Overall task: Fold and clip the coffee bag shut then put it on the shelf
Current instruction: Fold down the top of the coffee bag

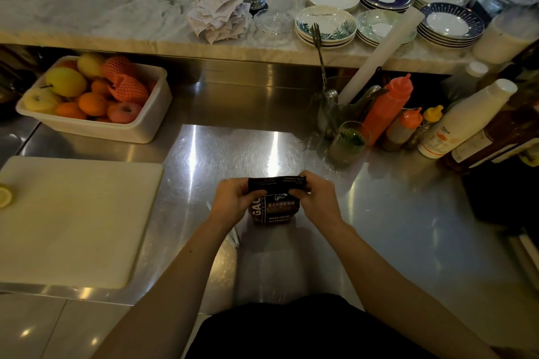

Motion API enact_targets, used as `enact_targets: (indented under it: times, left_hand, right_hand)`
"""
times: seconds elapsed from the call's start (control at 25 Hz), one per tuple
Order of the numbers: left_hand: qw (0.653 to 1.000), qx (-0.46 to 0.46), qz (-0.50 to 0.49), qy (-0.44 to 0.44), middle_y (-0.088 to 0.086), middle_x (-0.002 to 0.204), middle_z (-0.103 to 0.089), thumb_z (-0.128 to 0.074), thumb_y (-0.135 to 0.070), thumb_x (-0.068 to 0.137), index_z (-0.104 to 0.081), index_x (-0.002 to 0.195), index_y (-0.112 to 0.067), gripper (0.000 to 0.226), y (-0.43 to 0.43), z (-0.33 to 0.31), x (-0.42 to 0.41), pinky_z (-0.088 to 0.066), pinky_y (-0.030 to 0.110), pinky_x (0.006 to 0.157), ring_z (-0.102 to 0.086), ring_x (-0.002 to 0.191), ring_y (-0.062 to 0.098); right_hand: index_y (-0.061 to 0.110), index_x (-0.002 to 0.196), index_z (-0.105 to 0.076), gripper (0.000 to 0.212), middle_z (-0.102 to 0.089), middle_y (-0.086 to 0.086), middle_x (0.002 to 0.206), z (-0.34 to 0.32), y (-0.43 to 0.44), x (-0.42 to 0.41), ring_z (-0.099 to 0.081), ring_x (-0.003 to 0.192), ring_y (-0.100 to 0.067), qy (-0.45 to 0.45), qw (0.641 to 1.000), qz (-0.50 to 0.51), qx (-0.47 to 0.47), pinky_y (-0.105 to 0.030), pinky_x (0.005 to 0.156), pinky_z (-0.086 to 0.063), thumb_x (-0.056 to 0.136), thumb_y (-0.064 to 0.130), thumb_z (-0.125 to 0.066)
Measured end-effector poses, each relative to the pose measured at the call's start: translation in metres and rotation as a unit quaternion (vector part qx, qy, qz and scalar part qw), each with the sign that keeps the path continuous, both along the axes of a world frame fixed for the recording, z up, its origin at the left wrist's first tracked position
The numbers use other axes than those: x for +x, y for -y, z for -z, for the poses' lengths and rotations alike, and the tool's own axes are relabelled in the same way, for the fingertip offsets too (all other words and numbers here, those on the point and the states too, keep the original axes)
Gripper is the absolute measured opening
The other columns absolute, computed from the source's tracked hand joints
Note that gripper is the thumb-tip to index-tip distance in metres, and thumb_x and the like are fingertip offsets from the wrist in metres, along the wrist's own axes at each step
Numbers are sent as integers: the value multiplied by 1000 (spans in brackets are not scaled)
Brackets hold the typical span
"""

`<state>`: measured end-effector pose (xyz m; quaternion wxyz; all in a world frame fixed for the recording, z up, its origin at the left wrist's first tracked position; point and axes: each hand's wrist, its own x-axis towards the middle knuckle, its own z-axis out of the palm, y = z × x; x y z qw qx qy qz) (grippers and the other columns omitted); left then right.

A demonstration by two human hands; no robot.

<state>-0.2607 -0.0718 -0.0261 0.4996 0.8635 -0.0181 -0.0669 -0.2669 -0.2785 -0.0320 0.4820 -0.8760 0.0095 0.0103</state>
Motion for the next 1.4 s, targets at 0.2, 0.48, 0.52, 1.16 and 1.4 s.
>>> enact_targets:
  times: [0.2,0.48,0.52,1.16,1.4]
  left_hand:
    - [993,25,112,-19,-7,99,-70,-68,-4,86,-71,111,-6,25,-19,-11,16,-48,5,76,-63,83,-19]
    - [989,40,140,-15,2,106,-74,-65,0,87,-71,111,-10,27,-20,-13,20,-51,10,85,-68,91,-3]
    - [991,39,129,-2,1,103,-74,-68,-3,85,-71,109,-11,26,-16,-14,18,-52,11,86,-68,91,0]
    - [997,-70,-13,29,-8,77,-72,-71,-6,84,-74,93,-7,10,-8,-36,0,-47,7,64,-68,68,-7]
    - [982,-116,-115,98,-23,73,-73,-72,-6,82,-74,93,-13,13,-55,-63,-29,-51,13,68,-70,72,-2]
  right_hand:
    - [11,74,-61,14,-68,-4,69,0,8,14,-65,71,-19,-3,998,-55,-27,-32,69,-53,79,6,-73]
    - [8,75,-59,13,-65,-9,67,-1,12,18,-62,68,-26,0,996,-73,-52,-43,69,-52,81,4,-70]
    - [9,75,-60,13,-65,-8,67,-1,10,17,-62,68,-25,1,997,-63,-54,-43,69,-53,81,4,-70]
    - [11,93,-70,11,-69,3,82,-41,-11,13,-59,69,0,125,990,-52,-26,-9,67,-46,92,14,-59]
    - [19,120,-57,26,-62,12,110,-62,-42,5,-60,94,7,84,992,-59,67,-4,84,-47,94,25,-59]
